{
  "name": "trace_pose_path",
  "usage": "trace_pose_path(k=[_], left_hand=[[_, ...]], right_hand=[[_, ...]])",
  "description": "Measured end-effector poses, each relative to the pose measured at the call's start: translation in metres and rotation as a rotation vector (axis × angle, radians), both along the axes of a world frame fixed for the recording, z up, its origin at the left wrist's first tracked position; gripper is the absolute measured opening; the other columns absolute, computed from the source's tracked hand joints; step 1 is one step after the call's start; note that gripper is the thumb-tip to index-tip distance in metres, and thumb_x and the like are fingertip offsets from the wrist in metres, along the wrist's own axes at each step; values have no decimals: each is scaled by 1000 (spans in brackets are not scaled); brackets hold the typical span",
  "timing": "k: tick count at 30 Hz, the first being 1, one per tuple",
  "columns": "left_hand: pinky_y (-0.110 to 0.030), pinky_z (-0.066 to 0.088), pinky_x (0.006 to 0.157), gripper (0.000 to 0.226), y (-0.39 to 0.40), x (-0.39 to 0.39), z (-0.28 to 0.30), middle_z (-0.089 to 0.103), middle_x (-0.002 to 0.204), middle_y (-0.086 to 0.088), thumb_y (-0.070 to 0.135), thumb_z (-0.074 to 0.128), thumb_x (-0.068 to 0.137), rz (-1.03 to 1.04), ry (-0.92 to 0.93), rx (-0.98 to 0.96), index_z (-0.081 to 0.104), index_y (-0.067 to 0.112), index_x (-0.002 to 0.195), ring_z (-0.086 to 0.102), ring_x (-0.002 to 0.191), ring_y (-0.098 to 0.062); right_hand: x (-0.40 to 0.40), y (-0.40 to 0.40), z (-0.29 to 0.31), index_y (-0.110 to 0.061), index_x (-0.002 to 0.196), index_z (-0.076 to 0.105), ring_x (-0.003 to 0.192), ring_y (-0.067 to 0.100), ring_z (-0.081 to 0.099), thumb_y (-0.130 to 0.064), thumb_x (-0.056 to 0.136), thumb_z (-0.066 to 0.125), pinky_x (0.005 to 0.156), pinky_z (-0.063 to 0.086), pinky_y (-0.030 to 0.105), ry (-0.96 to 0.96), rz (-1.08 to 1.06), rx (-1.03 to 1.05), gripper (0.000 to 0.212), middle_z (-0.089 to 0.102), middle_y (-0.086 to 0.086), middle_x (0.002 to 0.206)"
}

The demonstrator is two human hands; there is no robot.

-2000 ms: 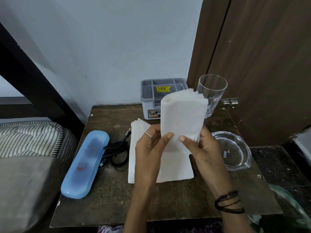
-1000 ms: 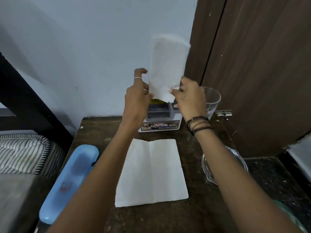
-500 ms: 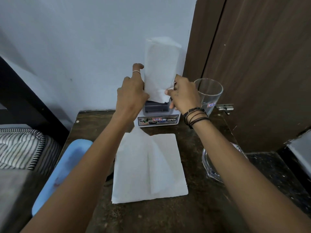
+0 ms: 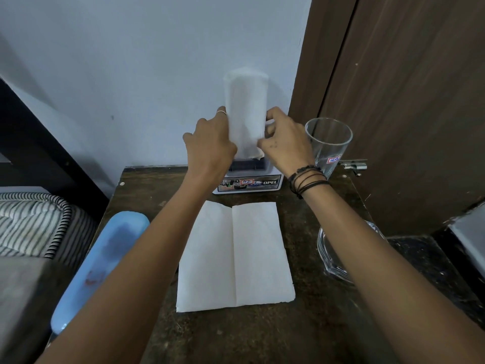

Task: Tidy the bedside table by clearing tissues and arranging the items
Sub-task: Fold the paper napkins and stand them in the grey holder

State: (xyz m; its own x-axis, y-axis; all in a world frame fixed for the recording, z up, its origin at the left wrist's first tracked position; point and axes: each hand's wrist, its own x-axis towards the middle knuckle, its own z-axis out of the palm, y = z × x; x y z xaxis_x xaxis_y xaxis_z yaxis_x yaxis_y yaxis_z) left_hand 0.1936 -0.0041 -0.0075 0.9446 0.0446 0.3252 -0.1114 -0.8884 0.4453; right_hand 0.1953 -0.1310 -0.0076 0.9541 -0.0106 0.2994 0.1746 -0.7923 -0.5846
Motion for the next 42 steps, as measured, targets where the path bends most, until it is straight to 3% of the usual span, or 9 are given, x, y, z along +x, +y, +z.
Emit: trace_pose_path(k=[6,10,14,18,22,26,31,37,42], left_hand=[[-36,27,75,29,-8,-1,-1,50,83,-11,-6,52,75,27,90,84,46,8,100,42,78,-31],[-40,44,75,29,-8,-11,-4,59,95,-14,13,59,80,-35,86,-173,43,7,103,55,84,-38],[-30,35,65,16,-5,-16,-5,59,95,-1,20,56,83,11,-23,-362,48,13,95,51,79,-21],[-31,36,62,11,-2,-14,-6,63,88,-16,6,51,79,88,16,-225,60,-1,82,54,74,-33],[-33,38,65,16,-4,-21,3,58,103,-17,5,52,83,81,69,-134,61,0,95,55,82,-36],[-31,39,73,24,9,-58,17,55,116,-10,18,56,87,124,-46,-200,58,12,110,58,91,-27],[-32,32,63,19,32,-125,7,56,98,-13,24,55,87,325,153,-166,50,6,87,50,84,-31],[-38,37,74,42,27,-149,-18,61,112,-21,37,50,92,317,449,-216,41,3,115,54,107,-37],[-40,40,81,44,24,-147,-22,58,116,-20,29,53,92,307,358,-149,44,4,127,51,109,-37]], right_hand=[[1,4,-6,-10,118,44,92,39,61,-7,78,57,61,34,32,-82,-26,-218,43,66,18,99],[1,0,-2,-13,123,38,81,35,56,-19,74,61,55,30,29,24,26,-126,54,62,12,91],[-2,-1,-5,-10,101,47,74,29,55,-22,80,56,53,31,30,8,10,83,26,57,4,83],[2,-1,-11,-1,86,63,74,27,53,-19,83,58,59,30,28,-49,-53,-67,19,57,12,95],[1,0,-11,-2,92,66,76,26,53,-20,83,60,60,33,28,-24,-75,-127,21,54,13,108],[-18,-2,0,-6,109,61,95,25,56,-14,84,58,74,43,27,-56,-32,27,26,50,10,116],[-95,8,-4,-17,102,64,76,15,61,-12,87,58,69,52,17,-207,-52,326,18,50,-1,106],[-147,13,-49,-21,119,51,105,23,55,-32,87,59,81,46,33,204,-232,145,35,46,3,120],[-139,10,-55,-18,126,41,104,29,55,-25,74,75,86,47,36,344,-204,129,63,38,3,115]])
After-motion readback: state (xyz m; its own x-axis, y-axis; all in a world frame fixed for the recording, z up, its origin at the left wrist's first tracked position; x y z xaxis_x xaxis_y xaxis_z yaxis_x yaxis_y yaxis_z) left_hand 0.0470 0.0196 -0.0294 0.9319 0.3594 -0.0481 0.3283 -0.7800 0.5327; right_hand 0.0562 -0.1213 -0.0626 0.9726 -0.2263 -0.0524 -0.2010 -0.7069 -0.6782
